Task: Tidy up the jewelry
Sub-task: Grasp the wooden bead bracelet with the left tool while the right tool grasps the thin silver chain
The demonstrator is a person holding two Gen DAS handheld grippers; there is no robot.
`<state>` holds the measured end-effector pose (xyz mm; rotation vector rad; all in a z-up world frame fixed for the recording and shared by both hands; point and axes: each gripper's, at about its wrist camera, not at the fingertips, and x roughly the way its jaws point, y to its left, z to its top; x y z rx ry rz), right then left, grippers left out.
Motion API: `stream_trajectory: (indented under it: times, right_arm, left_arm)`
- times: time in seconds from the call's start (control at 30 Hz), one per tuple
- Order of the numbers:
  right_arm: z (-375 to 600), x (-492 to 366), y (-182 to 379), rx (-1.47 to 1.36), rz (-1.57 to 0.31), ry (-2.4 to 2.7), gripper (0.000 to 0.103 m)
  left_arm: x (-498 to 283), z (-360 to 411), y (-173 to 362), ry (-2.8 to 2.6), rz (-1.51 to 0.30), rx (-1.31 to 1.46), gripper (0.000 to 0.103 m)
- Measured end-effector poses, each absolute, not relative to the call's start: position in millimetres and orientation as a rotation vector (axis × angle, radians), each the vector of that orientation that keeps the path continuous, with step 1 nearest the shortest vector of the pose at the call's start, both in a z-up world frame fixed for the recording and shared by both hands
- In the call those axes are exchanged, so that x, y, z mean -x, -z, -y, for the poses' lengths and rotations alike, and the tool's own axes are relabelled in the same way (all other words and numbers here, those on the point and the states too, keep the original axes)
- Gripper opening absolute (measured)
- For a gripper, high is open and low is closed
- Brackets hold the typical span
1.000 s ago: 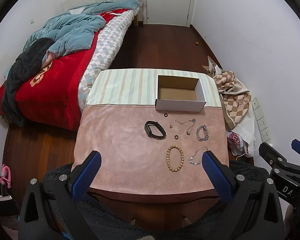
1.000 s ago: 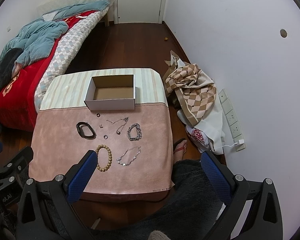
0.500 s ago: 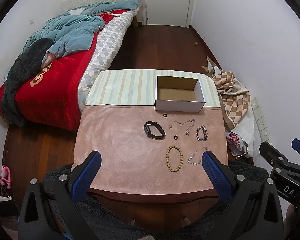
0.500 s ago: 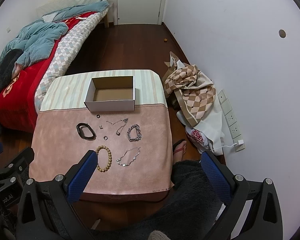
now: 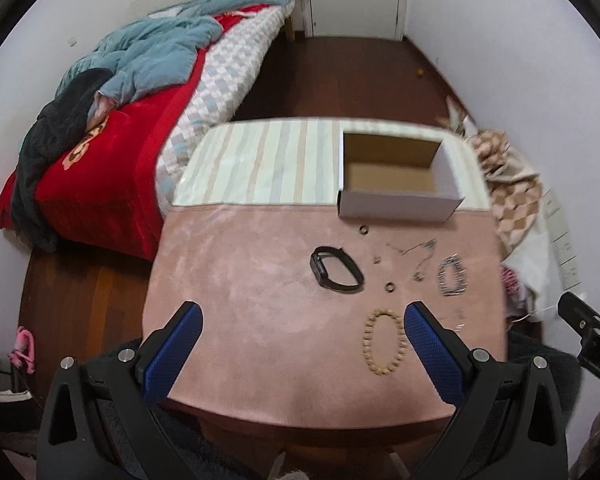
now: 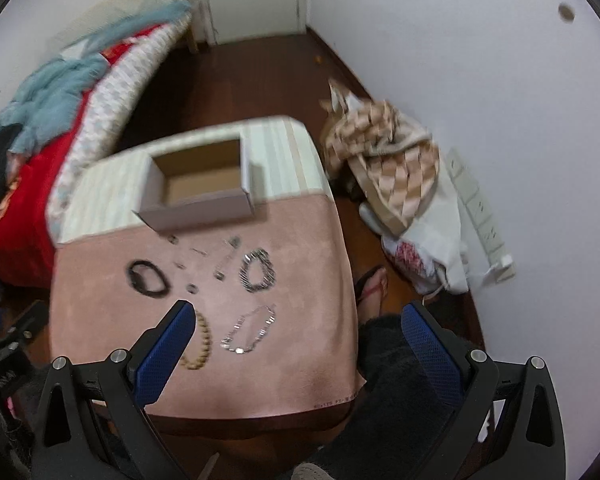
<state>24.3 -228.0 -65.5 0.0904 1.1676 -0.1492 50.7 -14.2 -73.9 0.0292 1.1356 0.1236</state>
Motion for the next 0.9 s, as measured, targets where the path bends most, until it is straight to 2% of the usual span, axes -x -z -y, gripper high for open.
stream_trajectory:
  times: [0.2,0.33,0.57,0.7,0.73,0.8,0.83,0.87,0.9]
  right_arm:
    - [243.3,-52.1,175.3,-0.151,-1.352,0.148,0.092]
    - [238.9,-50.5,219.0,-0.189,-1.418,0.135,0.083]
    - [212.9,-39.5,250.6,-0.133,-1.430,0.140,0.071]
    - [201.9,-35.5,251.4,-0.091,-1.387,0.144,0.068]
    - [199.3,-33.7,249.6,-0.083,-1.376,0.135,0.063]
    - [194.1,-29.9,244.9,-0.060,-1.347,0.117,0.040]
    - [192.3,-29.1,243.9,-0.055,-1.342,0.114,0.017]
    - [192.5,-27.8,243.6,-0.056,-1.338,0.109,0.007]
    - [194.1,-27.1,242.9,-0.063,-1.330,0.106,0.005]
  left_arm:
    - [-75.4,25.7,154.2,-0.120,-1.273,-0.077,0.103]
    - [-78.7,26.4,191.4,-0.128,-1.343,-0.093,0.103]
    - [-74.8,19.8,216.1,-0.154,-1.385,-0.070,0.103]
    - [-71.6,22.3,221.4,-0.154,-1.384,-0.076,0.103]
    - [-71.2,22.3,222.0,-0.150,-1.386,-0.071,0.103]
    - [-69.3,24.0,224.7,-0.147,-1.382,-0.063,0.103]
    - [-68.2,24.5,226.0,-0.146,-1.381,-0.059,0.103]
    - [-67.7,24.4,227.3,-0.147,-1.380,-0.055,0.103]
    - [-66.9,24.0,229.1,-0.149,-1.376,-0.050,0.103]
